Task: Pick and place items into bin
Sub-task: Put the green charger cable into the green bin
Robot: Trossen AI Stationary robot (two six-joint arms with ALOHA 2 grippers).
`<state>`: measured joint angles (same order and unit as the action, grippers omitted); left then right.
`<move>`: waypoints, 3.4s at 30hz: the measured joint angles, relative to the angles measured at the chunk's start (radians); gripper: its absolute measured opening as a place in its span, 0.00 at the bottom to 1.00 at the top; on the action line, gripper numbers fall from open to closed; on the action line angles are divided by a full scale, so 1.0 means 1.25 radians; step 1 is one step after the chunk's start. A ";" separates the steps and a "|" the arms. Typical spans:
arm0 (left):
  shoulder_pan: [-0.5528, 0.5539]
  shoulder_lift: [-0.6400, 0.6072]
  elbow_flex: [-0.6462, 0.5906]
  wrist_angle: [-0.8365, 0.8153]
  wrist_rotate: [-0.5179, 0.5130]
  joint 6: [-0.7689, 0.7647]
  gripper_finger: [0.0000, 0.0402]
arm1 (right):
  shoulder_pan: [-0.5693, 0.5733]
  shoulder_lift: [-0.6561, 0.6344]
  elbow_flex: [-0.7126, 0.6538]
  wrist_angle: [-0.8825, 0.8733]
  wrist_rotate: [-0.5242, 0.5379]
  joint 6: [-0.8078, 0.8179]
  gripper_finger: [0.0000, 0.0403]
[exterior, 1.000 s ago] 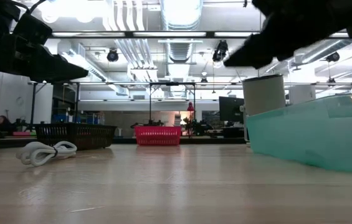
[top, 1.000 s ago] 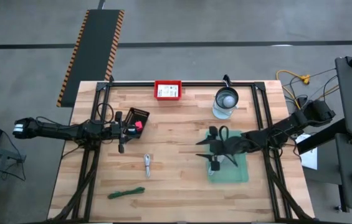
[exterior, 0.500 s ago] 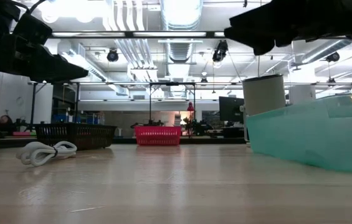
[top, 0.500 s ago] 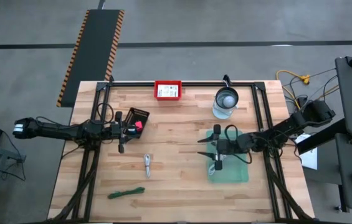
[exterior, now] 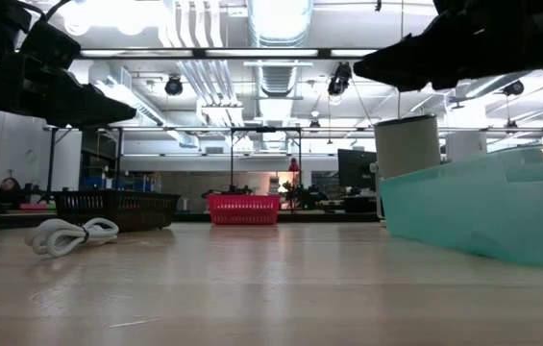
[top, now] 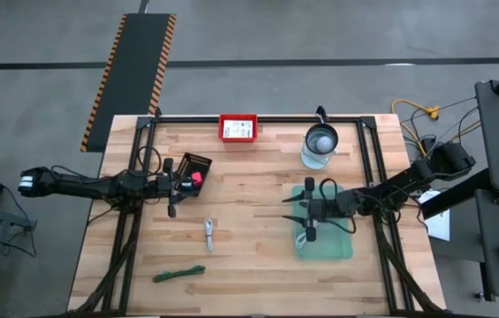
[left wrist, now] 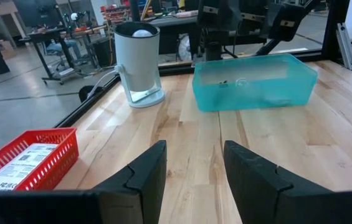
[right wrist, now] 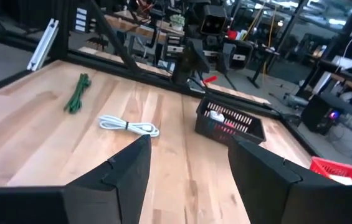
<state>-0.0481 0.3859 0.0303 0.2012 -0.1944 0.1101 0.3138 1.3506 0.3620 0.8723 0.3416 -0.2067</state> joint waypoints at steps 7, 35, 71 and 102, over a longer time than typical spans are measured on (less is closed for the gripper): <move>0.000 0.016 0.001 0.000 0.004 -0.008 0.36 | 0.000 -0.001 0.019 -0.004 0.000 -0.094 0.50; -0.182 0.462 0.263 0.048 0.154 -0.664 0.36 | -0.017 0.000 0.009 -0.092 0.191 -0.217 0.50; -0.553 1.081 0.918 -0.821 0.310 -1.256 0.36 | -0.016 0.000 -0.010 -0.090 0.188 -0.134 0.50; -0.554 1.165 0.900 -0.842 0.286 -1.045 0.34 | -0.016 0.000 -0.010 -0.091 0.160 -0.128 0.50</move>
<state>-0.7410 1.8420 1.1549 -0.8512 0.1630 -1.1958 0.2943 1.3502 0.3492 0.7586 0.5411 -0.3664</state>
